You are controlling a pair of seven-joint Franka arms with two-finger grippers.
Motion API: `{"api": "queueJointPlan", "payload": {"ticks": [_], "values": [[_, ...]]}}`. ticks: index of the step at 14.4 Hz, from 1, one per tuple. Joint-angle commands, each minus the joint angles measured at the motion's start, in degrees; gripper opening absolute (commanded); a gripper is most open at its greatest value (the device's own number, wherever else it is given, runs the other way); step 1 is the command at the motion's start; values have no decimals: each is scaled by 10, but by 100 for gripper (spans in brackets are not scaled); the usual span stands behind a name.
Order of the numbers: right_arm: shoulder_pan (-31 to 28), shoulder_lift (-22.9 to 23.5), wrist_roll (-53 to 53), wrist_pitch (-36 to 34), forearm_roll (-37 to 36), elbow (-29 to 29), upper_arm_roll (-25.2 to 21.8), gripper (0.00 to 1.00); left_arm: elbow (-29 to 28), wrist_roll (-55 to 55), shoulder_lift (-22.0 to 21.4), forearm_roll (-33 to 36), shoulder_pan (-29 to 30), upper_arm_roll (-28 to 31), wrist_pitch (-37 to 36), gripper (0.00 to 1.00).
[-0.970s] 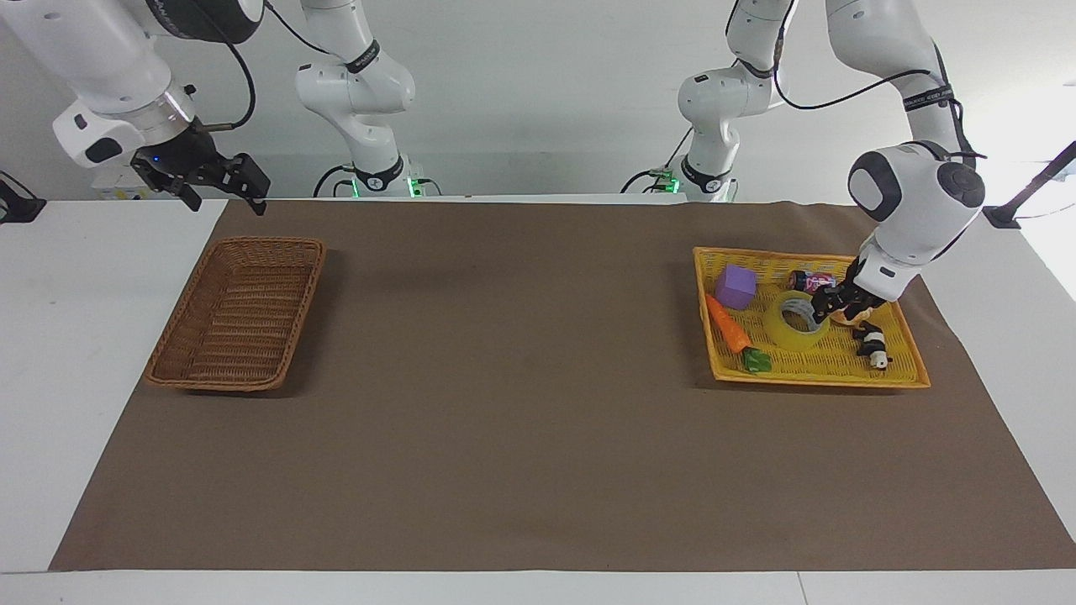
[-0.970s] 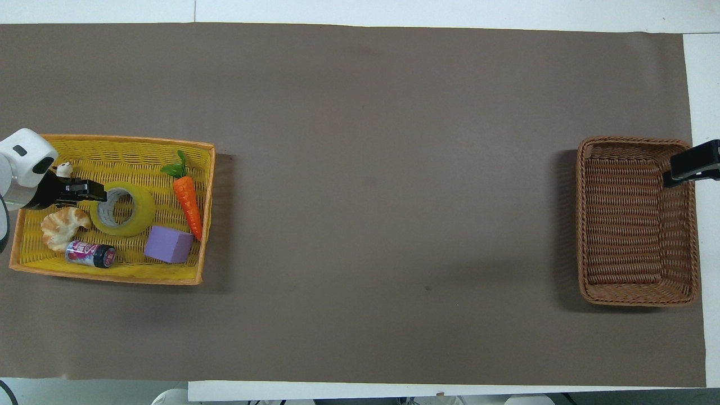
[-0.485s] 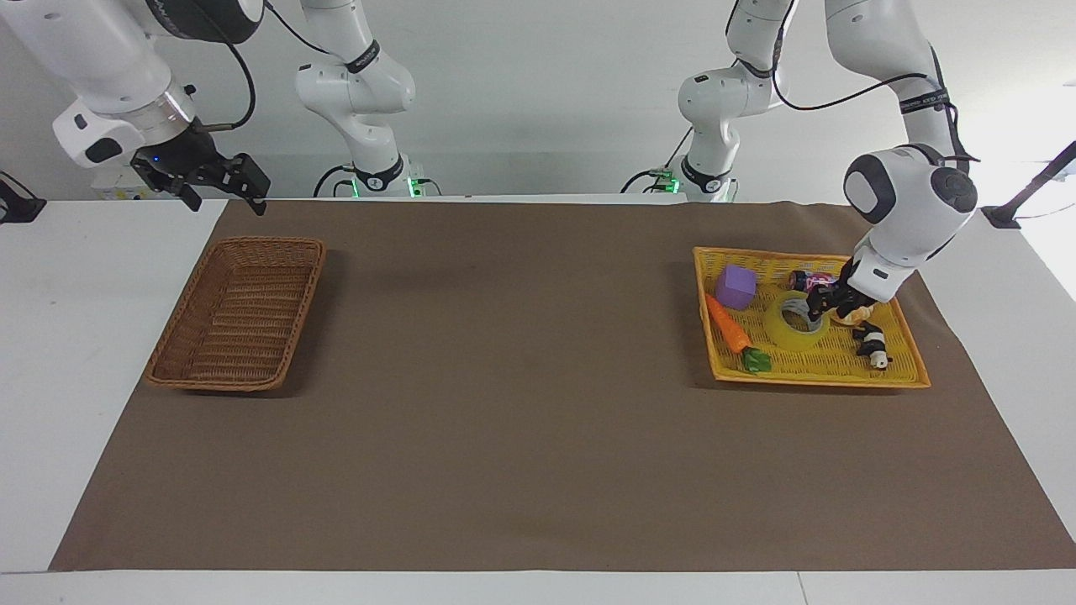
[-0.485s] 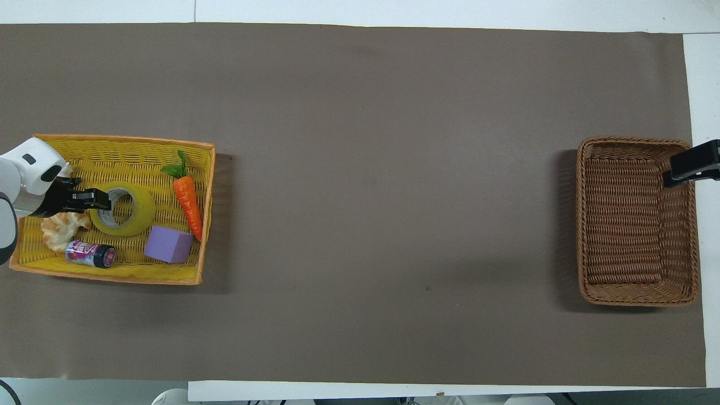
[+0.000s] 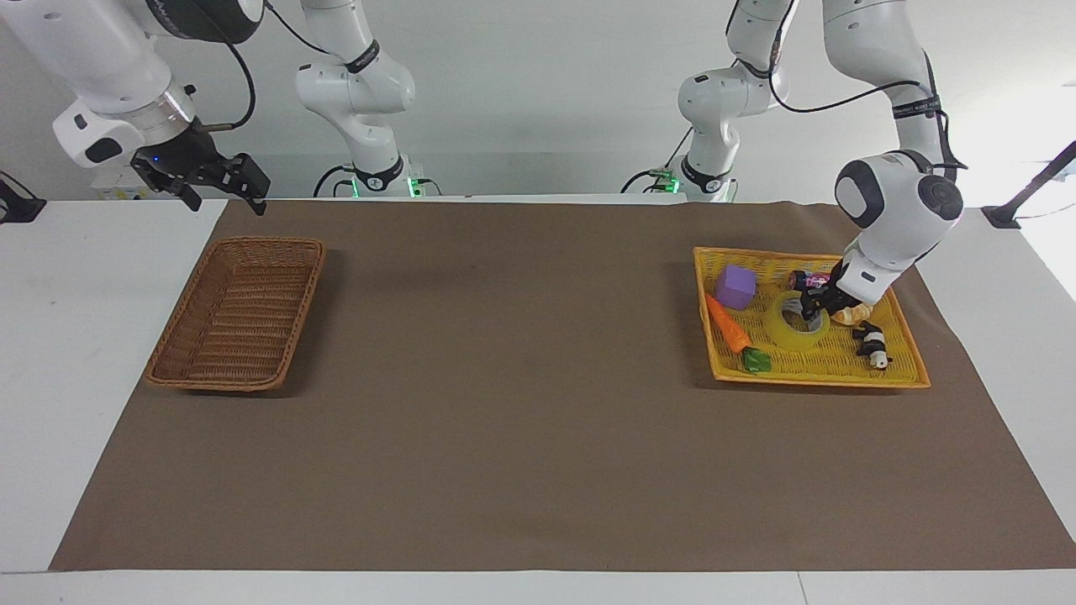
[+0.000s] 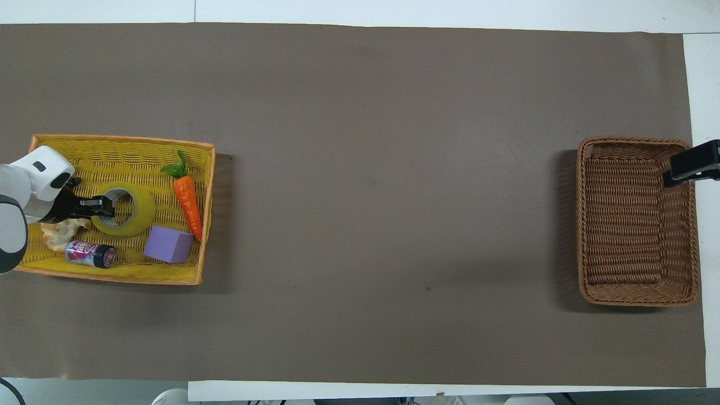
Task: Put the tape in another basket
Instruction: 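Reach the left gripper down into the tape roll's center hole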
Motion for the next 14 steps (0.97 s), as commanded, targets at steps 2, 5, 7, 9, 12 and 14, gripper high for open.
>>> {"api": "queueJointPlan", "payload": {"ticks": [2, 5, 7, 9, 12, 14], "values": [[-2, -7, -11, -2, 0, -9, 1, 100, -15, 8, 6, -1, 0, -1, 27, 46], [-2, -8, -11, -2, 0, -8, 1, 100, -15, 6, 8, -1, 0, -1, 22, 22], [-2, -7, -11, -2, 0, -9, 1, 100, -11, 7, 9, -1, -1, -1, 18, 0], [-2, -7, -11, -2, 0, -9, 1, 100, 4, 6, 16, -1, -3, -1, 14, 0], [-2, -7, -12, -2, 0, -9, 1, 100, 73, 1, 17, -4, -12, -2, -78, 0], [-2, -7, -11, -2, 0, -9, 1, 100, 167, -6, 20, -7, -31, -3, -196, 0]]}}
